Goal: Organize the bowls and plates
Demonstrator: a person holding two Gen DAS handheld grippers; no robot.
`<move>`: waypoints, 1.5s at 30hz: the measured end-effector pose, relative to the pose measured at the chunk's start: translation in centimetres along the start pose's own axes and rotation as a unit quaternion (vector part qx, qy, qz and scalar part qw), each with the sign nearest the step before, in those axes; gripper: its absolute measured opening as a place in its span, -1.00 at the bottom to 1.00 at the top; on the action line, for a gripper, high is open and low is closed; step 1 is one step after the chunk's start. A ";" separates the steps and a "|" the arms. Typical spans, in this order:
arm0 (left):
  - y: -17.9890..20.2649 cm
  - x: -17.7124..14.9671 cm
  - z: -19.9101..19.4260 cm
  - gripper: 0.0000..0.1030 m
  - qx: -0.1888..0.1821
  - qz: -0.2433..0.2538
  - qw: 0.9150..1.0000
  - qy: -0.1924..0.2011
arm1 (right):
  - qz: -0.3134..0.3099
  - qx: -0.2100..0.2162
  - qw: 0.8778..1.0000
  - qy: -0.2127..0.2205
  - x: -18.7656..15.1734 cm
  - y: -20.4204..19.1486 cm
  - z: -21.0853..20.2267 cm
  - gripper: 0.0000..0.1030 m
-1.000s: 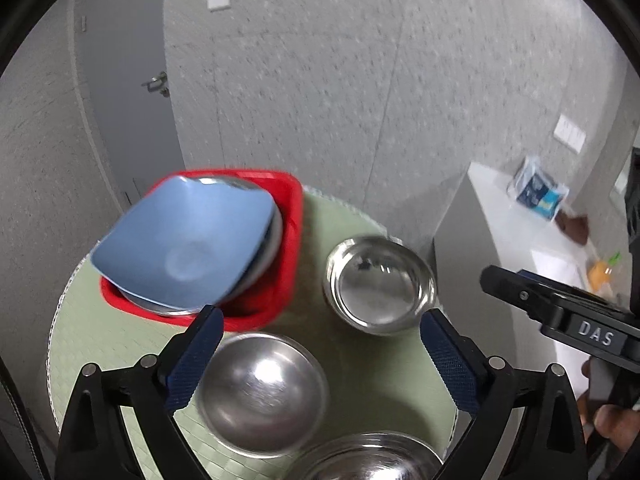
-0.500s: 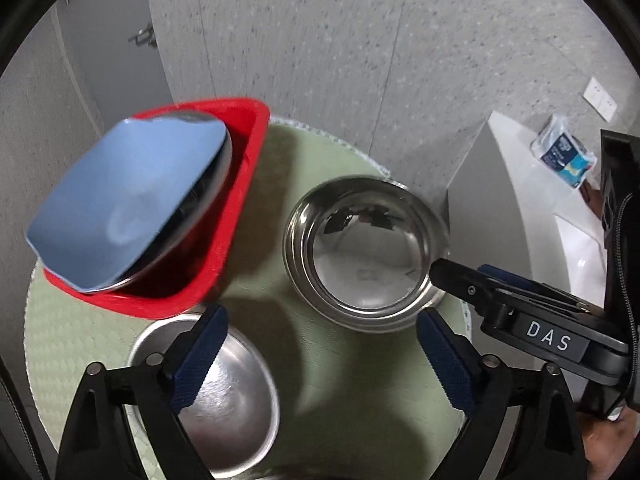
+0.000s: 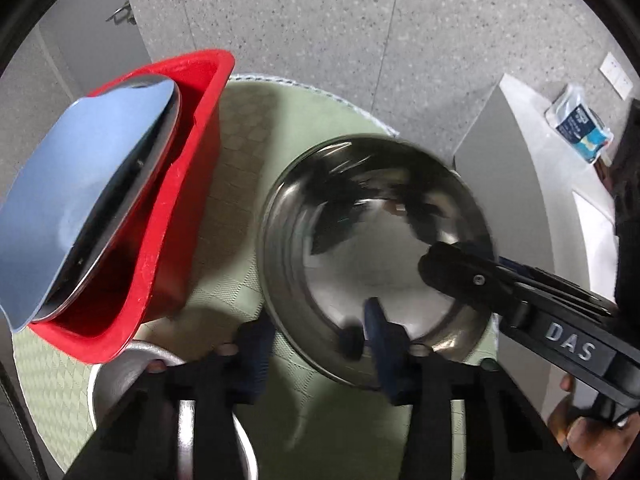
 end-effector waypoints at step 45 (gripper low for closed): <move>-8.3 -17.1 -13.6 -0.58 -0.087 0.073 0.987 0.114 | -0.044 -0.114 0.989 0.079 -17.5 -13.7 -10.0 -0.65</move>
Point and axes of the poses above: each gripper's, at about its wrist camera, not at the fingertips, and z roughly the way its jaws point, y to its right, x to its top, the point moved 6 cm from there along z, roughly the way its jaws point, and after that the axes turned 3 degrees about x, right-handed, at the moved point
